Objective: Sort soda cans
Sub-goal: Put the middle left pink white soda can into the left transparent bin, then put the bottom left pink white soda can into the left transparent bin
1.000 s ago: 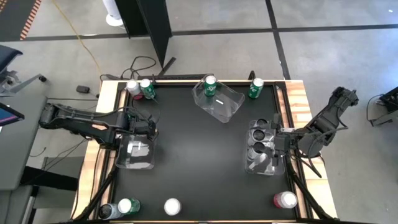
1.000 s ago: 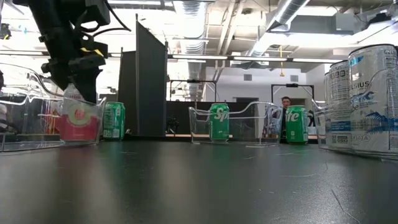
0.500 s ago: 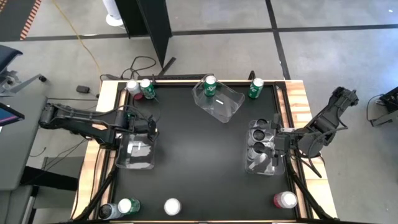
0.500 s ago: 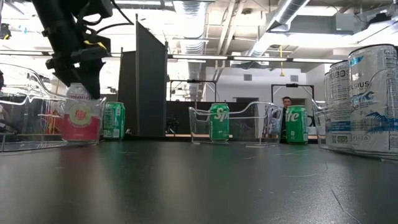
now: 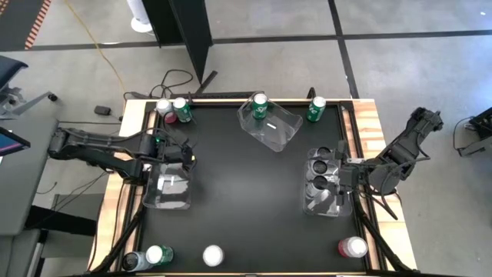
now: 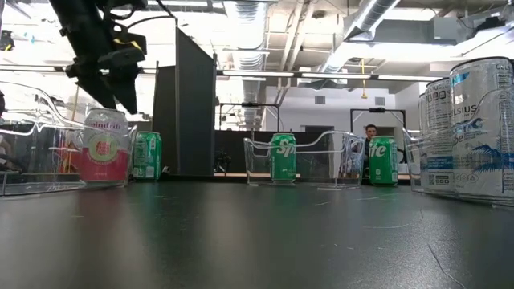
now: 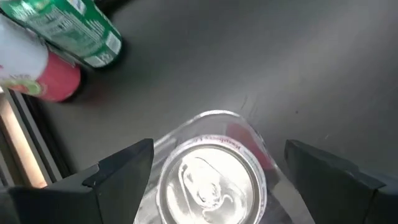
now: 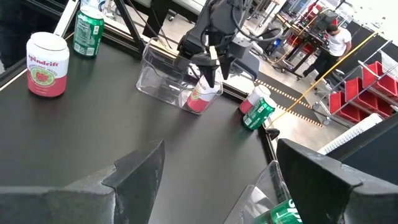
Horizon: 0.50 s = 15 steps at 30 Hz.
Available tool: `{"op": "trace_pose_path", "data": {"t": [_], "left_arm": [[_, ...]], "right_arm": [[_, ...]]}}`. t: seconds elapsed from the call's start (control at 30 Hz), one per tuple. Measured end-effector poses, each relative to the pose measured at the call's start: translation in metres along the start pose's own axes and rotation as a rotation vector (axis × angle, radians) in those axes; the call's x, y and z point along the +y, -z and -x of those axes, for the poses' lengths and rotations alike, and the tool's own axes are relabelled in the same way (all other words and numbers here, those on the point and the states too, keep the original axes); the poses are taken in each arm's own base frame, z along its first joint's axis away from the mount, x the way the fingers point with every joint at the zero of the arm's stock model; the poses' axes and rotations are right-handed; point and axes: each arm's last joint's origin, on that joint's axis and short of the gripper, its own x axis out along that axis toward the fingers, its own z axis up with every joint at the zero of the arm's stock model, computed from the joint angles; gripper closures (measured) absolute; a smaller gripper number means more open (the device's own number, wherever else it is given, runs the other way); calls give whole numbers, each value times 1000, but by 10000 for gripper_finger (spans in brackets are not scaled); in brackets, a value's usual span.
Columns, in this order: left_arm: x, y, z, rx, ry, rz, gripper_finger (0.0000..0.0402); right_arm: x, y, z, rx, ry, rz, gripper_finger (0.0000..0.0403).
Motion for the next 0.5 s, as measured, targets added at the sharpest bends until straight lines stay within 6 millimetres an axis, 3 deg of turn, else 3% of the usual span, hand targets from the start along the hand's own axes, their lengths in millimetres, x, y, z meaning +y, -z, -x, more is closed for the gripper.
{"op": "trace_pose_path", "data": {"t": [0.23,0.5], "left_arm": [[1,-17,17,-90,5,-3,44],[-2,-40,38,-216,47,-20,44]], "right_arm": [[-2,0,-5,16,25,-6,74],[-7,6,-36,131,107,9,74]]}}
